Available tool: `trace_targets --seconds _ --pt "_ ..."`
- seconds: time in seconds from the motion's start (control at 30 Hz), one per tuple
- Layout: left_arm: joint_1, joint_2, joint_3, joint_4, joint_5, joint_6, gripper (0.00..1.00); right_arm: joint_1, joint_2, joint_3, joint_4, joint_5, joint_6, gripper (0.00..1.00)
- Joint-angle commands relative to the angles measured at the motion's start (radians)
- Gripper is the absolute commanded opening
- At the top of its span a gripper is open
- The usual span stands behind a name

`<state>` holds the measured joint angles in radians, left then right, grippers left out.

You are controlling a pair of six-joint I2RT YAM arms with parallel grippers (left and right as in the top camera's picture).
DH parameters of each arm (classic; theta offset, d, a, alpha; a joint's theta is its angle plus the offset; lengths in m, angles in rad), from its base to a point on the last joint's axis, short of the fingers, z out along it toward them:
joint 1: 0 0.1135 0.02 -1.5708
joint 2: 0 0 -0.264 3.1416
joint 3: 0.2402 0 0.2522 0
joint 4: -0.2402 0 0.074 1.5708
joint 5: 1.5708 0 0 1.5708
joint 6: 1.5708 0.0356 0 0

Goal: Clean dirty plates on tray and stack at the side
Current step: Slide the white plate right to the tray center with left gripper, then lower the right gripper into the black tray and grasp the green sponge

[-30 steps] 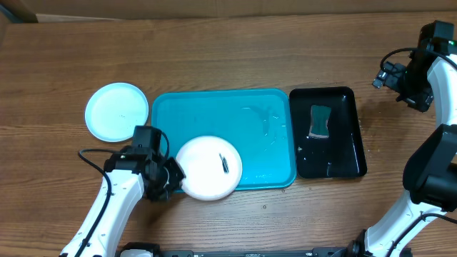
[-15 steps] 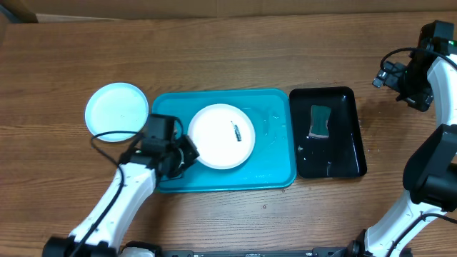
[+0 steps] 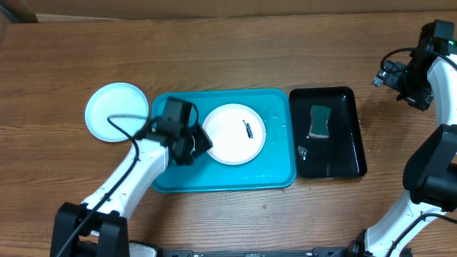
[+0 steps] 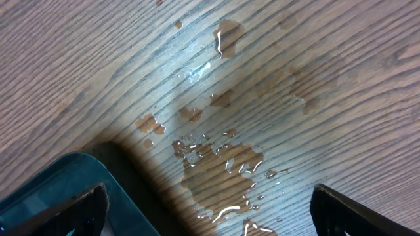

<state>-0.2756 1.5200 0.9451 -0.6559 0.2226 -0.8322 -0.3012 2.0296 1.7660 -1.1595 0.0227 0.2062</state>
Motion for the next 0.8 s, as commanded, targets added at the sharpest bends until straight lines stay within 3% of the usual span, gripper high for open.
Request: trace_targets --seconds 0.0,0.13,0.23,0.77 --pt "-0.008 -0.003 0.176 -0.132 -0.100 0.101 0.50 0.000 -0.021 0.013 0.006 0.002 0.004 1.00" --pt "-0.017 -0.003 0.307 -0.309 -0.185 0.142 0.49 0.000 -0.021 0.013 0.006 0.002 0.004 1.00" --pt "-0.023 -0.002 0.308 -0.327 -0.201 0.149 0.43 0.000 -0.021 0.013 0.006 0.002 0.004 1.00" --pt "-0.057 0.247 0.260 -0.191 -0.207 0.247 0.42 0.000 -0.021 0.013 0.006 0.002 0.004 1.00"
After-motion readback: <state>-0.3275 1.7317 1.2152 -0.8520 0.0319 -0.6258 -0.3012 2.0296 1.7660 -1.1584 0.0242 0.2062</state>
